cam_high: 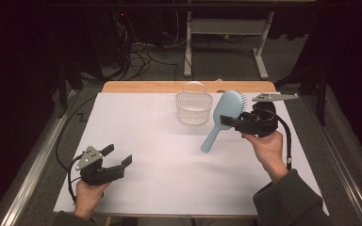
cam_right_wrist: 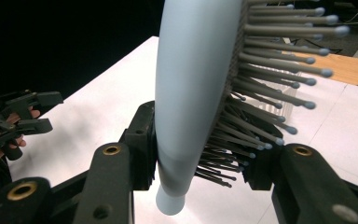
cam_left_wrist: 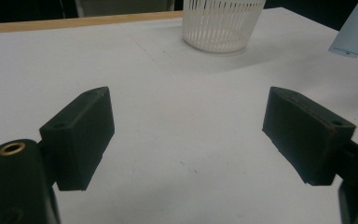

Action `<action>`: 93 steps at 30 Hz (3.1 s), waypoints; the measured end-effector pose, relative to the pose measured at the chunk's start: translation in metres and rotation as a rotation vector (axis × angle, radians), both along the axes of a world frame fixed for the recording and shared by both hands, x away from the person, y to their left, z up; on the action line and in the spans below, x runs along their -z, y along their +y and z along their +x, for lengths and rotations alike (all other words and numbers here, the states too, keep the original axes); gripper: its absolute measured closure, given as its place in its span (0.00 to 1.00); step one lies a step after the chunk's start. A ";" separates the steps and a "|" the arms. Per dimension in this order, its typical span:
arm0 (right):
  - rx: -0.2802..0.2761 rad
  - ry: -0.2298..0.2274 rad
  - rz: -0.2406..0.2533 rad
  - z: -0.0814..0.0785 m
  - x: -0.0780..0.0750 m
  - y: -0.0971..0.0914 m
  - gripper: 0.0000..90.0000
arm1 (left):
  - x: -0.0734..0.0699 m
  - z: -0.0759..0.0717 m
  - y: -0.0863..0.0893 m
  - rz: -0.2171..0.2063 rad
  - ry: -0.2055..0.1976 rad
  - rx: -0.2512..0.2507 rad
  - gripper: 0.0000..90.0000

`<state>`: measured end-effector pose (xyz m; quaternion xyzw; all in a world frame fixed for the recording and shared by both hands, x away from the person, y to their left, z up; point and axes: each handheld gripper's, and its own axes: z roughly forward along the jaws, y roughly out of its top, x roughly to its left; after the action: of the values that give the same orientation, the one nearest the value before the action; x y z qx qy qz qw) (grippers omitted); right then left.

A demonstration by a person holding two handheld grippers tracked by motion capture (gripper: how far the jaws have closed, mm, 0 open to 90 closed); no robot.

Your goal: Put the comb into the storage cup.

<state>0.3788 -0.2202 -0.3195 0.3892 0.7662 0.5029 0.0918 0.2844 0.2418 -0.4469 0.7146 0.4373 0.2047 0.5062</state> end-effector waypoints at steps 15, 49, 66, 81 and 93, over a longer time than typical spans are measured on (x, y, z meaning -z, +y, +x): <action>-0.006 -0.020 -0.033 0.012 -0.012 0.010 0.62 | 0.000 0.000 0.001 -0.002 -0.001 -0.006 0.18; 0.045 -0.027 -0.033 0.044 -0.037 0.017 0.62 | 0.002 0.001 -0.002 0.004 0.015 0.013 0.18; 0.073 -0.045 -0.055 0.065 -0.047 0.030 0.62 | 0.004 0.002 -0.004 0.018 0.025 0.024 0.18; 0.111 -0.058 -0.070 0.079 -0.057 0.032 0.62 | 0.005 0.003 -0.005 0.026 0.036 0.032 0.18; 0.135 -0.071 -0.069 0.088 -0.062 0.039 0.62 | 0.005 0.003 -0.005 0.025 0.040 0.039 0.18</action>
<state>0.4664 -0.1810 -0.2574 0.4186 0.7513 0.4824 0.1662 0.2872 0.2365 -0.4519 0.7334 0.4307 0.1858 0.4921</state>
